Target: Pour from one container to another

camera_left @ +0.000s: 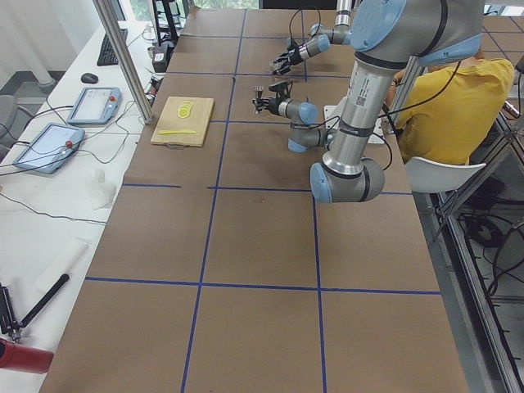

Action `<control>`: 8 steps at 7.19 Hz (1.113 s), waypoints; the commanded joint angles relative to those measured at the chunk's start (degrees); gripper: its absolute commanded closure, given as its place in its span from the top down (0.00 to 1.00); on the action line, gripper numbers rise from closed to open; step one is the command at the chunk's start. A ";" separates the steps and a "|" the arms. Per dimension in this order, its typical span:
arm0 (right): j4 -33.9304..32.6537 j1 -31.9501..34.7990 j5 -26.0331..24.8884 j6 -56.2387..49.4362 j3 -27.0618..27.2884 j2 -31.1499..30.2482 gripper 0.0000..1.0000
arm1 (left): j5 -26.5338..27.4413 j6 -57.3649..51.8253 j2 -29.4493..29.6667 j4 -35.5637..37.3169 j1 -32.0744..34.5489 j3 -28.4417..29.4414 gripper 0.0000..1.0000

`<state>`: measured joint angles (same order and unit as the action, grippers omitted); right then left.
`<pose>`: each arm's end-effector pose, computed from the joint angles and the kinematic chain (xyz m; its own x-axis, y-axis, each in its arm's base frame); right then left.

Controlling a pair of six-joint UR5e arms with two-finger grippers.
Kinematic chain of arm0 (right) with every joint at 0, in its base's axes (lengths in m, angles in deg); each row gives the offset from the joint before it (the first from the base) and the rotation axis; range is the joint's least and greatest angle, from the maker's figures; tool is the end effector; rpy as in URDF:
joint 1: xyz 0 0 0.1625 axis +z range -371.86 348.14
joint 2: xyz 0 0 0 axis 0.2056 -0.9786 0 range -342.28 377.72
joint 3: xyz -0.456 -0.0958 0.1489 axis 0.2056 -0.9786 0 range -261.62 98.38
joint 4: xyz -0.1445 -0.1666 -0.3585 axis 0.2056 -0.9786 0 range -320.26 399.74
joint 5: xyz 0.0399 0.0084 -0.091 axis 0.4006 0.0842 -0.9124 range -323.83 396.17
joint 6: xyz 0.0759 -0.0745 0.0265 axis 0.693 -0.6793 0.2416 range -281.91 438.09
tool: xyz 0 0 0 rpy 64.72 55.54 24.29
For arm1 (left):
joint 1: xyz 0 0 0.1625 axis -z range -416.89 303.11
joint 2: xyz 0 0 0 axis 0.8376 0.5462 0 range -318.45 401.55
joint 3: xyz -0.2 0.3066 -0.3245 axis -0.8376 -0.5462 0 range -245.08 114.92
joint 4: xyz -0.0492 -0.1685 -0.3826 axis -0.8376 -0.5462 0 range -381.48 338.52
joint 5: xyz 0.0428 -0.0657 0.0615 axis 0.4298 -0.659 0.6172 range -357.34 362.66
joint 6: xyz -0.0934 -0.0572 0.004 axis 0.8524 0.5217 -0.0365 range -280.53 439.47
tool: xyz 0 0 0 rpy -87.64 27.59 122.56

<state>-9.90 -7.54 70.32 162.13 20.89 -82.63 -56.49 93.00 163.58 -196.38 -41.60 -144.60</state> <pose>-0.4080 -0.2555 0.6067 0.7932 0.0014 0.6089 -0.5205 0.5205 0.6769 0.6183 -0.3656 0.3083 0.6175 0.6965 -0.3655 0.4295 0.0908 0.8985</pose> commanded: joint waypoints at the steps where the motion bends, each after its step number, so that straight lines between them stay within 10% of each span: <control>1: 2.07 0.86 0.82 -2.37 -0.99 1.82 0.85 | 0.00 -0.09 -0.04 0.00 0.00 0.06 0.00; 4: 10.68 0.95 0.83 -6.42 -6.00 1.91 0.73 | 0.09 -0.09 0.05 0.00 0.00 -0.02 0.00; 6: 10.79 1.47 0.92 -6.95 -5.22 2.08 0.29 | 0.09 -0.09 0.05 0.09 -0.09 -0.02 0.00; 8: 10.96 1.91 0.92 -8.01 -3.99 1.91 0.12 | 0.09 -0.09 -0.04 0.00 -0.09 -0.02 0.00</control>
<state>0.88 -5.93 71.24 154.60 16.13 -80.66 -56.40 92.92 163.58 -196.36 -41.68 -144.63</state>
